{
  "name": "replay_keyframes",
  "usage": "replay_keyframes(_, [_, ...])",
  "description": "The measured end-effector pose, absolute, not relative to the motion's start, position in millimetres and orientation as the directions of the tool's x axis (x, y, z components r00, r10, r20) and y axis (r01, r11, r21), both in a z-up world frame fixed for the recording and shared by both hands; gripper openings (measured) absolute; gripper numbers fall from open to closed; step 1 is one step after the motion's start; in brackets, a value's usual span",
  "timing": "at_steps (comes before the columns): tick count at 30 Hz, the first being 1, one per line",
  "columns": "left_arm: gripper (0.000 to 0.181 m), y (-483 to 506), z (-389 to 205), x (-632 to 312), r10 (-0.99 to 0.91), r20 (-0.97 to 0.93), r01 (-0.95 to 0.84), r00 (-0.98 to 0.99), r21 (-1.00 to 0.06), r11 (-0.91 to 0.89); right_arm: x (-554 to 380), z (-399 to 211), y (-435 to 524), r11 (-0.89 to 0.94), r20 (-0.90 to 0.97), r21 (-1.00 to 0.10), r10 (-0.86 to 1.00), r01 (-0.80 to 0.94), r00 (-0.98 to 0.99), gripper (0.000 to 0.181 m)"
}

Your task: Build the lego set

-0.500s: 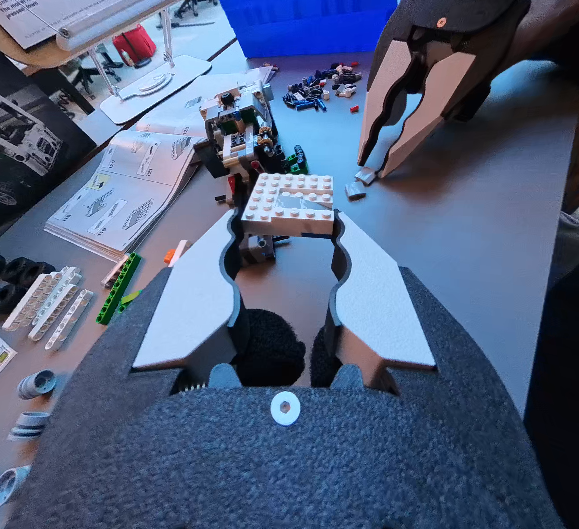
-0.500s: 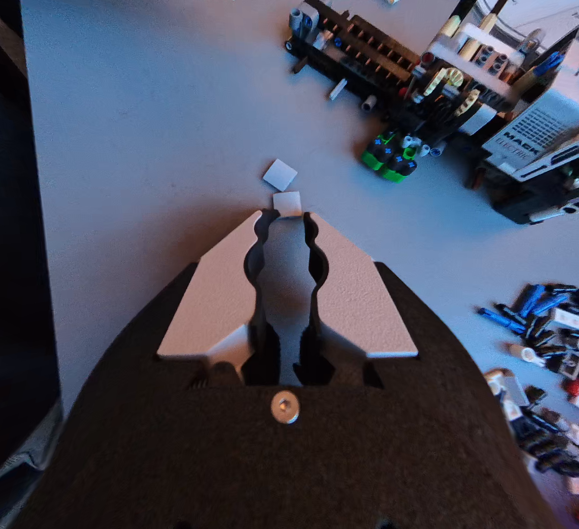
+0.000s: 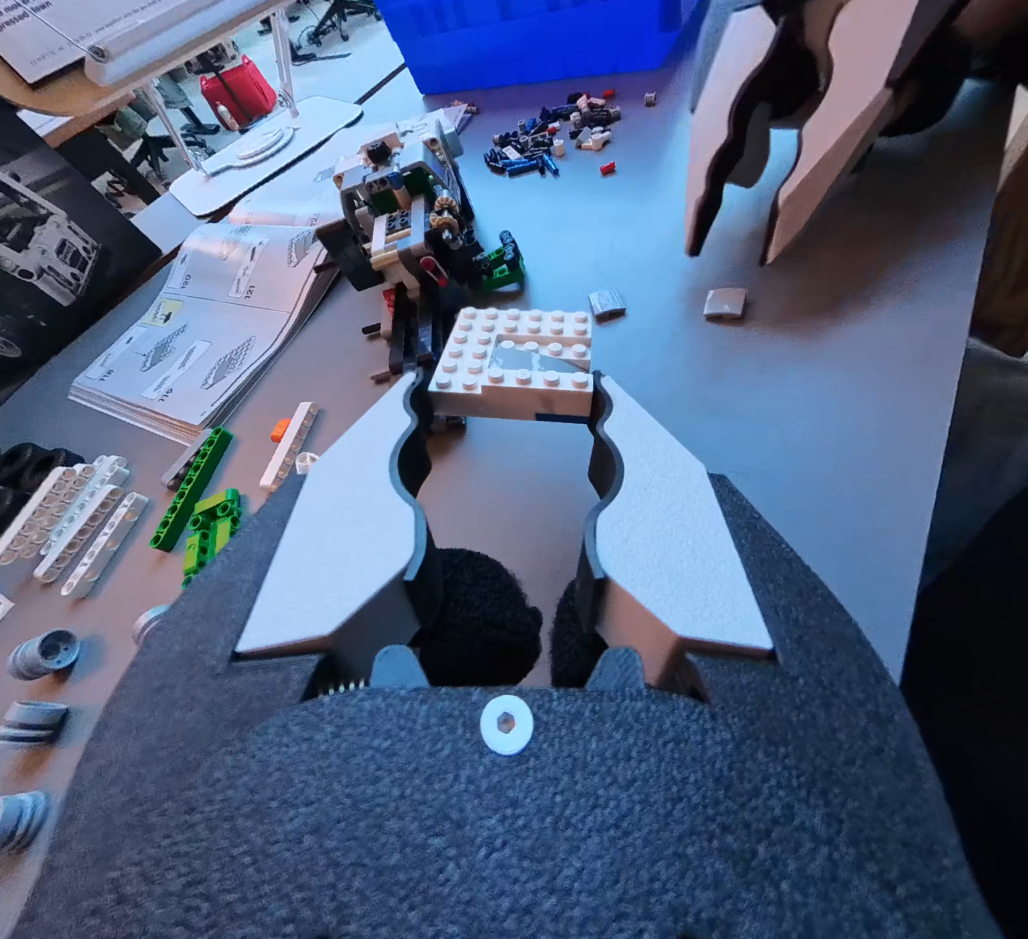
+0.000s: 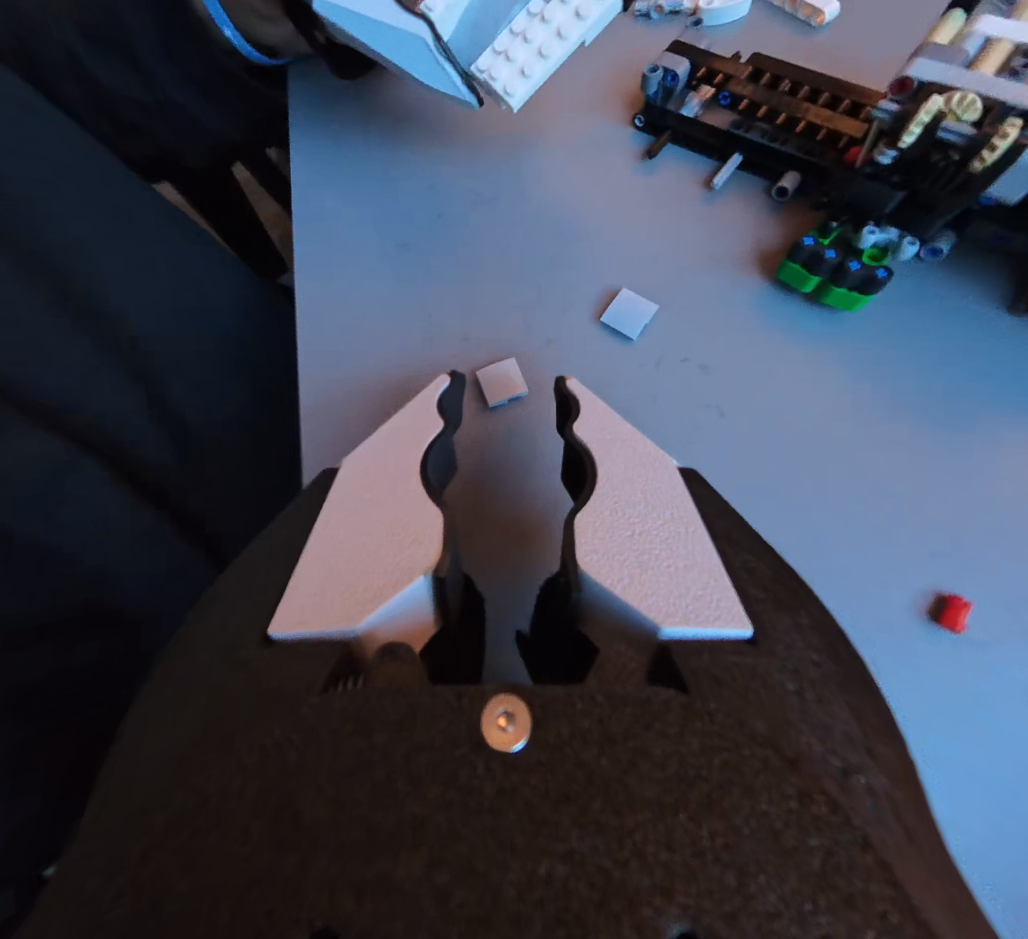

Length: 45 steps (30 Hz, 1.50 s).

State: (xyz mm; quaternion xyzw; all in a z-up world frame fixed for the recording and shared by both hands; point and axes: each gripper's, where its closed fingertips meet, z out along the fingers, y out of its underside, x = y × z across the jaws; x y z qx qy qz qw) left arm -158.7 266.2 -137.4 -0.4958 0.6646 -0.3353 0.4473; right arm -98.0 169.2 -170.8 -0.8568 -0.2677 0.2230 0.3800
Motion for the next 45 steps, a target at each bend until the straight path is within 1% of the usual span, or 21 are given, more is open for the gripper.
replay_keyframes(1, [0.055, 267, -135, -159, -0.964, -0.247, -0.351, -0.102, -0.897, 0.267, -97, -169, 168, -0.585, -0.191, -0.771, 0.590, 0.252, 0.785, 0.033])
replay_keyframes(4, [0.055, 271, -130, -161, -0.977, -0.199, -0.331, -0.077, -0.919, 0.214, -93, -172, 166, -0.627, -0.129, -0.759, 0.409, 0.175, 0.903, 0.033])
replay_keyframes(6, [0.055, 273, -127, -162, -0.983, -0.170, -0.318, -0.063, -0.930, 0.182, -97, -169, 164, -0.625, -0.115, -0.777, 0.264, 0.079, 0.958, 0.029])
replay_keyframes(8, [0.055, 274, -125, -162, -0.986, -0.156, -0.310, -0.059, -0.936, 0.167, -100, -166, 160, -0.612, -0.108, -0.791, 0.140, 0.000, 0.984, 0.029])
replay_keyframes(10, [0.055, 273, -126, -162, -0.985, -0.159, -0.310, -0.067, -0.935, 0.172, -101, -167, 158, -0.610, -0.088, -0.791, 0.061, -0.033, 0.994, 0.029])
replay_keyframes(18, [0.055, 259, -123, -163, -0.966, -0.237, -0.287, -0.103, -0.923, 0.257, -101, -180, 163, -0.618, -0.061, -0.780, -0.081, -0.098, 0.995, 0.029])
replay_keyframes(24, [0.055, 251, -127, -163, -0.959, -0.252, -0.294, -0.130, -0.914, 0.280, -112, -186, 163, -0.641, -0.101, -0.757, -0.076, -0.126, 0.992, 0.030])
replay_keyframes(28, [0.055, 250, -127, -164, -0.963, -0.233, -0.294, -0.135, -0.919, 0.263, -136, -182, 166, -0.632, -0.197, -0.760, 0.000, -0.153, 0.980, 0.030])
replay_keyframes(31, [0.055, 251, -128, -163, -0.966, -0.218, -0.298, -0.137, -0.921, 0.250, -137, -176, 165, -0.623, -0.194, -0.773, 0.056, -0.118, 0.979, 0.030])
replay_keyframes(33, [0.055, 251, -128, -163, -0.968, -0.211, -0.302, -0.137, -0.922, 0.244, -131, -171, 164, -0.615, -0.130, -0.789, 0.148, -0.012, 0.980, 0.030])
replay_keyframes(36, [0.055, 252, -129, -163, -0.969, -0.202, -0.306, -0.141, -0.922, 0.237, -127, -160, 162, -0.551, -0.020, -0.805, 0.398, 0.221, 0.917, 0.029])
replay_keyframes(38, [0.055, 252, -129, -162, -0.969, -0.199, -0.308, -0.145, -0.922, 0.236, -127, -155, 160, -0.464, 0.032, -0.807, 0.585, 0.366, 0.811, 0.028])
replay_keyframes(39, [0.054, 251, -129, -162, -0.968, -0.202, -0.307, -0.150, -0.921, 0.240, -122, -158, 161, -0.430, 0.066, -0.789, 0.651, 0.439, 0.756, 0.026])
replay_keyframes(41, [0.055, 250, -130, -162, -0.964, -0.210, -0.308, -0.163, -0.917, 0.252, -121, -168, 159, -0.363, 0.069, -0.738, 0.798, 0.569, 0.599, 0.026])
replay_keyframes(43, [0.055, 247, -133, -162, -0.959, -0.220, -0.317, -0.178, -0.910, 0.267, -123, -175, 161, -0.263, 0.085, -0.714, 0.888, 0.649, 0.453, 0.027])
replay_keyframes(45, [0.055, 245, -137, -161, -0.953, -0.237, -0.330, -0.190, -0.898, 0.290, -121, -180, 169, -0.157, 0.152, -0.694, 0.922, 0.703, 0.357, 0.026])
